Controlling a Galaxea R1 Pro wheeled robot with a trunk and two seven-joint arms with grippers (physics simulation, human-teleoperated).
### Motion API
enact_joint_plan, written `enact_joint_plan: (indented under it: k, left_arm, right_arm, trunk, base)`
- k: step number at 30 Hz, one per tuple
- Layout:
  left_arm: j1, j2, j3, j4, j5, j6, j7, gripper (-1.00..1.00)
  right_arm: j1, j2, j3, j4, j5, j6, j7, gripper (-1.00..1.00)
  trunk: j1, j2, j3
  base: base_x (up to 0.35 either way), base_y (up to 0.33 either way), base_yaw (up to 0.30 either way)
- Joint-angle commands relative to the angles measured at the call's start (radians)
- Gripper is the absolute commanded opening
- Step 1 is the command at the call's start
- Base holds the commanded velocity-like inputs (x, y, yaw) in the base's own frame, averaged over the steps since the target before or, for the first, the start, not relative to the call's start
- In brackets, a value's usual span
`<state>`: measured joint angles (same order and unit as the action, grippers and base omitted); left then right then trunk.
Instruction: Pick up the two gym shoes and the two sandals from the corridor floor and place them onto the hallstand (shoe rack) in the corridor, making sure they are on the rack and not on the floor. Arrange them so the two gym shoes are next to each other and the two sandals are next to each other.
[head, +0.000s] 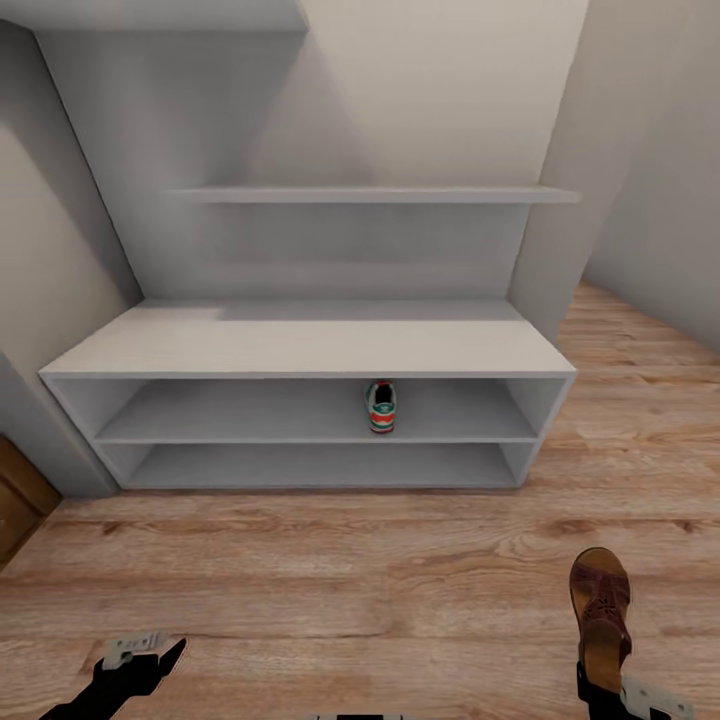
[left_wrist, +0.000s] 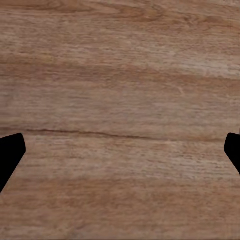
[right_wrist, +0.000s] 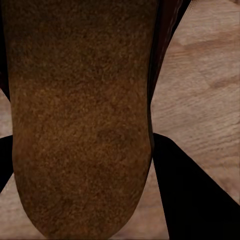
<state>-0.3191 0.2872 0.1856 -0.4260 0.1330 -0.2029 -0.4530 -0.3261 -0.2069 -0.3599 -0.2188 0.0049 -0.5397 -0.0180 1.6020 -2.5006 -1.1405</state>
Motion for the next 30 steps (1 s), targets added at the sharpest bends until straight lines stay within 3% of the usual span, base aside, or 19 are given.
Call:
enact_joint_plan:
  k: [1, 30]
  left_arm:
    - [-0.001, 0.000, 0.003, 0.002, 0.007, 0.000, -0.008, 1.00]
    - [0.014, 0.003, 0.005, 0.001, 0.007, 0.000, -0.009, 1.00]
  right_arm:
    - [-0.001, 0.000, -0.001, 0.001, -0.002, -0.003, 0.000, -1.00]
    - [-0.001, 0.000, -0.001, 0.003, 0.000, -0.003, 0.000, -1.00]
  trunk:
    - [0.000, 0.000, -0.001]
    - [0.000, 0.000, -0.001]
  base:
    - [0.004, 0.308, 0.000]
    - [-0.001, 0.308, 0.000]
